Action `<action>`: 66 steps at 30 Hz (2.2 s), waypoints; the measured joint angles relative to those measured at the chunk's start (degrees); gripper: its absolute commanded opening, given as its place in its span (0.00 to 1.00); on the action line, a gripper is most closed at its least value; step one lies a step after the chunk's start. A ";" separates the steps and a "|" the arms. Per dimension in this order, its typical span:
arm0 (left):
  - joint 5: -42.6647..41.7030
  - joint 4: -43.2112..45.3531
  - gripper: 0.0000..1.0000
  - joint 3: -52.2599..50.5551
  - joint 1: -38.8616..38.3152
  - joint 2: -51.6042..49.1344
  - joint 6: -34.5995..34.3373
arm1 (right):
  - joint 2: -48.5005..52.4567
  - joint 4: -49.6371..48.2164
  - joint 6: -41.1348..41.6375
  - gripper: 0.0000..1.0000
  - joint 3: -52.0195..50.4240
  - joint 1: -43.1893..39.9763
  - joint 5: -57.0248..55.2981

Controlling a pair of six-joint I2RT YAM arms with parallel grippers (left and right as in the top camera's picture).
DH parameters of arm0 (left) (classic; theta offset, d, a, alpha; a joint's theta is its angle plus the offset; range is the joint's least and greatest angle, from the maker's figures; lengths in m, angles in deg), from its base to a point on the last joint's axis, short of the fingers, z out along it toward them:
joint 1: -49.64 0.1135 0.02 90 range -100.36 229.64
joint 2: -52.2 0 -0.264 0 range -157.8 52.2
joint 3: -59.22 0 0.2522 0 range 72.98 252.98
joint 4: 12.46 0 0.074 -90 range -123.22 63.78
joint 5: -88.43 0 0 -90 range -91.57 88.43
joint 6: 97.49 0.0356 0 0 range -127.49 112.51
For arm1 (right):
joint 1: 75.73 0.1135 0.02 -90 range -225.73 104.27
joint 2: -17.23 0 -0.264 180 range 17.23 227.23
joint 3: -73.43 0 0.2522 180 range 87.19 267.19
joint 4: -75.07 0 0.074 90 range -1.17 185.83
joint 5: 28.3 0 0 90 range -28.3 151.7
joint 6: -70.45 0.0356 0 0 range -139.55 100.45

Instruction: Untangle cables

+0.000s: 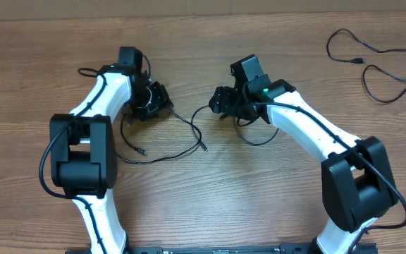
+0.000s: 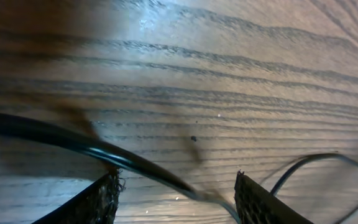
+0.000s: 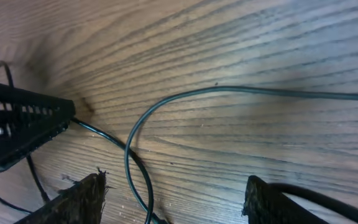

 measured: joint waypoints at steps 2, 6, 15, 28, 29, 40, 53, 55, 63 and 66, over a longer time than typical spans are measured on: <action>1.92 0.02 0.44 0.00 -1.09 0.00 -0.79 | 1.14 -0.13 1.01 0.69 0.00 0.13 0.09; 4.63 -0.37 0.21 0.00 -2.71 0.00 -1.68 | 4.26 -0.66 2.08 0.69 0.00 0.70 0.59; 6.23 -2.12 0.04 0.00 -3.41 0.00 -2.32 | 8.28 -6.62 3.78 0.64 -0.02 5.31 1.20; 5.62 -4.70 0.04 0.00 -4.85 0.00 -0.83 | 10.16 -7.32 6.29 0.49 0.04 9.07 -1.44; 5.60 -4.72 0.04 0.00 -5.20 0.00 -0.83 | 10.16 -6.75 6.27 0.49 0.17 9.49 -2.10; 5.01 -4.24 0.04 0.00 -5.92 0.00 -0.87 | 10.14 -0.48 5.64 0.48 1.95 13.38 -11.39; 6.82 -2.82 0.04 0.00 -6.19 0.00 -0.83 | 10.45 -2.27 4.76 0.46 1.95 15.04 -16.22; 7.82 -2.78 0.04 0.00 -6.36 0.00 -0.83 | 10.45 -2.36 4.79 0.46 1.97 15.04 -16.35; 6.47 -2.80 0.04 0.00 -6.69 0.00 -0.83 | 10.84 -1.42 4.81 0.46 4.87 15.04 -15.58; 6.29 -2.82 0.04 0.00 -6.67 0.00 -0.83 | 10.84 -1.49 4.81 0.50 5.35 15.04 -15.58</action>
